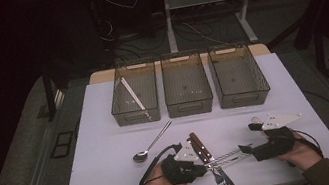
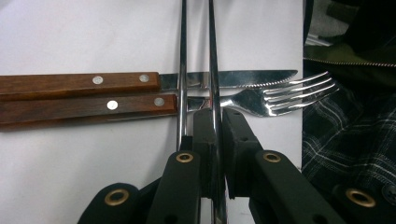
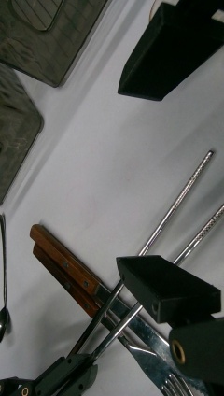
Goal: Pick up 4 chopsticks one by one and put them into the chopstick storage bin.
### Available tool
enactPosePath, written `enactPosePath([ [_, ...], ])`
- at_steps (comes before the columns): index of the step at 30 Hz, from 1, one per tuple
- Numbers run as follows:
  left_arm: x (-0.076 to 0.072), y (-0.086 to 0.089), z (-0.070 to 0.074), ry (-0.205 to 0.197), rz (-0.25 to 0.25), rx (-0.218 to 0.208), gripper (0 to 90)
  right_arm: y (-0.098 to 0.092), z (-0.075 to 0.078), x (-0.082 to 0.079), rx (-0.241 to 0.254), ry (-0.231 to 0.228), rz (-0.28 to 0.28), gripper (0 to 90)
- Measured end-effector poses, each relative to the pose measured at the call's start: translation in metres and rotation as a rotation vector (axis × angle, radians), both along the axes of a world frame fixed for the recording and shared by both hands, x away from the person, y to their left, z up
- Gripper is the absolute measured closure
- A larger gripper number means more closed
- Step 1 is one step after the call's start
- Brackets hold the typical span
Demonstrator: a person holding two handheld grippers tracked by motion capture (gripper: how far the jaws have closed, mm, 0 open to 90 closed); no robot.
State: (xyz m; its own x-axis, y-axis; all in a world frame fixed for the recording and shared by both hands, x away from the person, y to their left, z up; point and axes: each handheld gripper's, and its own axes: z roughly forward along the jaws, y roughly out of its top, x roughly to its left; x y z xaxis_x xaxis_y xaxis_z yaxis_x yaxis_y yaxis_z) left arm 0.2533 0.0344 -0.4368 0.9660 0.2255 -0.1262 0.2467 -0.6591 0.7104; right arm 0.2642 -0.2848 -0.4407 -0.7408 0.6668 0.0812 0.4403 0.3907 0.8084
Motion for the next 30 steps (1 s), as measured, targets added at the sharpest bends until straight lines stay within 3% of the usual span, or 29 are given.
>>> enactPosePath([
  [14,0.006,0.014,0.008,0.014,0.063,-0.053,84.2,0.000,0.000,0.000,0.006,-0.006,0.003,14.0],
  [21,0.013,0.026,0.013,0.001,0.075,-0.054,84.2,0.000,0.000,0.000,0.005,-0.006,0.004,14.0],
  [30,0.020,0.042,0.017,0.005,0.131,-0.081,84.2,0.000,0.000,0.000,0.002,-0.006,0.003,14.0],
])
